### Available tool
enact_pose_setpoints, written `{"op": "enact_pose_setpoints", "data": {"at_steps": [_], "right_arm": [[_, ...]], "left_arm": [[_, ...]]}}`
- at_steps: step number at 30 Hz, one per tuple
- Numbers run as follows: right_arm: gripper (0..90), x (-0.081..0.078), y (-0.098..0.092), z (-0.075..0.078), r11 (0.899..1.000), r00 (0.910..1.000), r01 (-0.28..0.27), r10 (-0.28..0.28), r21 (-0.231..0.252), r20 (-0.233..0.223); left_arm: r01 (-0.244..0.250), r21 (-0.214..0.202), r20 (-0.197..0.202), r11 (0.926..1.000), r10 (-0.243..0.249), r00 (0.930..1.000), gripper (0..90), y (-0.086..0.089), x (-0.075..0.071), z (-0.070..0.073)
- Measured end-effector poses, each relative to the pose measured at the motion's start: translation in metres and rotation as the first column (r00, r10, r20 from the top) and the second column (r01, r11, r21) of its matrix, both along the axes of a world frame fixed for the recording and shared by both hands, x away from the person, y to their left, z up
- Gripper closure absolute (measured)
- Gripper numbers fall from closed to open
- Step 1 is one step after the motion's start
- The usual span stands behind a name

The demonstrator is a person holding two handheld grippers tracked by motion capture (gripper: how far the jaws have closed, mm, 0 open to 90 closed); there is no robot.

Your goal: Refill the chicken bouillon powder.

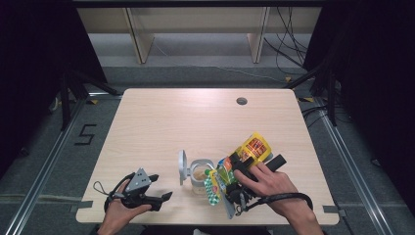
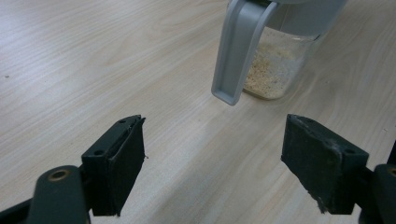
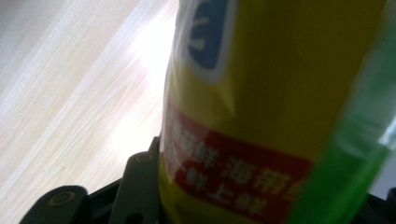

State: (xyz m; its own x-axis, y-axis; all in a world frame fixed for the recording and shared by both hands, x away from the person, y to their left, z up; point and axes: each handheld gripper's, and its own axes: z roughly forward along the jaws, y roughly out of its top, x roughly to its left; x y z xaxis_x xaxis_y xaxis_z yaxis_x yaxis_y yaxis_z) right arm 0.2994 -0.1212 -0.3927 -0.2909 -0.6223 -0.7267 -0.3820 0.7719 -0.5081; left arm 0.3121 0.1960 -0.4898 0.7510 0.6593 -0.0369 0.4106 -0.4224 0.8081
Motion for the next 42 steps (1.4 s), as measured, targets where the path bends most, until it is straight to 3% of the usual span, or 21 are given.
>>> {"op": "enact_pose_setpoints", "data": {"at_steps": [2,5,6,7,9,11,12,18,20,21,23,24,26,29,30,31,34,35,39,42], "right_arm": [[60.7,0.0002,-0.0001,-0.0006,1.0,1.0,-0.001,0.001,0.004,-0.007],[60.7,-0.0014,-0.0017,-0.0026,0.999,0.9994,0.033,-0.033,0.032,-0.007],[60.8,0.0001,0.0006,-0.0005,1.0,1.0,-0.002,0.002,0.001,-0.008],[60.7,0.0001,0.0005,-0.0005,1.0,1.0,-0.002,0.002,0.004,-0.008],[60.7,-0.0001,0.0004,-0.0008,1.0,1.0,0.001,-0.001,0.001,-0.005],[60.7,0.0001,0.0001,-0.0004,1.0,1.0,-0.002,0.002,0.003,-0.008],[60.7,0.0002,-0.0001,-0.0005,1.0,1.0,-0.002,0.002,0.004,-0.006],[60.8,0.0002,-0.0002,-0.0004,1.0,1.0,0.0,0.001,0.003,-0.005],[60.7,-0.0002,-0.0005,0.0002,1.0,1.0,-0.003,0.003,0.005,-0.004],[60.7,-0.0004,-0.0005,0.0006,1.0,1.0,-0.002,0.002,0.004,-0.003],[60.8,-0.0006,-0.0003,0.0008,1.0,1.0,0.0,0.0,0.005,0.002],[60.7,-0.0007,-0.0002,0.001,1.0,1.0,-0.001,0.001,0.001,0.001],[60.8,-0.0007,-0.0002,0.0008,1.0,1.0,-0.002,0.002,0.003,-0.002],[60.8,-0.0009,-0.0002,0.001,1.0,1.0,-0.001,0.001,0.003,-0.003],[60.8,-0.0009,-0.0002,0.001,1.0,1.0,-0.001,0.001,0.003,-0.003],[60.8,-0.0023,-0.0024,-0.0003,0.999,0.9996,0.027,-0.027,0.033,-0.002],[60.8,-0.0008,-0.0004,0.0013,1.0,1.0,0.0,0.0,0.0,0.002],[60.8,-0.0008,-0.0007,0.0015,1.0,1.0,-0.003,0.003,0.006,0.0],[60.8,-0.0011,-0.0004,0.0009,1.0,1.0,0.002,-0.002,0.003,-0.001],[60.8,-0.0012,-0.0011,0.0002,1.0,1.0,0.009,-0.009,0.016,-0.003]], "left_arm": [[0.01,0.009,0.011,0.9999,-0.01,0.9999,20.6,0.0006,0.0008,0.0005],[-0.017,-0.012,-0.001,0.9998,0.017,0.9998,20.6,-0.001,0.0,-0.0011],[-0.021,-0.04,-0.001,0.999,0.021,0.9998,20.6,-0.0027,-0.0006,-0.0017],[-0.025,-0.045,-0.008,0.9987,0.025,0.9997,20.6,-0.0031,-0.0009,-0.0019],[-0.007,-0.011,-0.002,0.9999,0.007,1.0,20.6,-0.001,-0.0003,-0.0007],[-0.014,-0.033,-0.004,0.9993,0.014,0.9999,20.6,-0.0024,-0.0005,-0.0014],[-0.01,-0.013,-0.002,0.9999,0.01,0.9999,20.6,-0.0013,-0.0002,-0.0007],[0.004,0.003,0.01,1.0,-0.004,0.9999,20.0,-0.0001,0.0005,0.0002],[-0.013,-0.037,0.016,0.9992,0.014,0.9998,19.9,-0.0031,-0.0001,-0.0013],[-0.011,-0.036,0.017,0.9993,0.011,0.9998,19.9,-0.0029,0.0,-0.0012],[-0.004,-0.023,0.013,0.9997,0.004,0.9999,19.9,-0.0018,0.0006,-0.0008],[0.01,0.009,0.013,0.9999,-0.01,0.9999,19.9,0.0002,0.0009,0.0005],[-0.01,-0.028,0.017,0.9996,0.01,0.9998,19.9,-0.0022,0.0001,-0.0009],[-0.011,-0.037,0.017,0.9993,0.012,0.9998,19.8,-0.0029,0.0,-0.0011],[-0.009,-0.029,0.018,0.9995,0.009,0.9998,19.8,-0.0023,0.0003,-0.0009],[0.011,0.009,0.014,0.9999,-0.011,0.9998,19.8,0.0003,0.0012,0.0005],[0.01,0.004,0.017,0.9999,-0.01,0.9998,19.6,0.0,0.0012,0.0002],[-0.005,-0.02,0.02,0.9998,0.005,0.9998,19.6,-0.0017,0.0006,-0.0005],[-0.01,-0.046,0.02,0.9989,0.011,0.9997,19.6,-0.0033,0.0006,-0.0021],[0.008,0.004,0.019,1.0,-0.008,0.9998,19.7,0.0001,0.0013,0.0003]]}}
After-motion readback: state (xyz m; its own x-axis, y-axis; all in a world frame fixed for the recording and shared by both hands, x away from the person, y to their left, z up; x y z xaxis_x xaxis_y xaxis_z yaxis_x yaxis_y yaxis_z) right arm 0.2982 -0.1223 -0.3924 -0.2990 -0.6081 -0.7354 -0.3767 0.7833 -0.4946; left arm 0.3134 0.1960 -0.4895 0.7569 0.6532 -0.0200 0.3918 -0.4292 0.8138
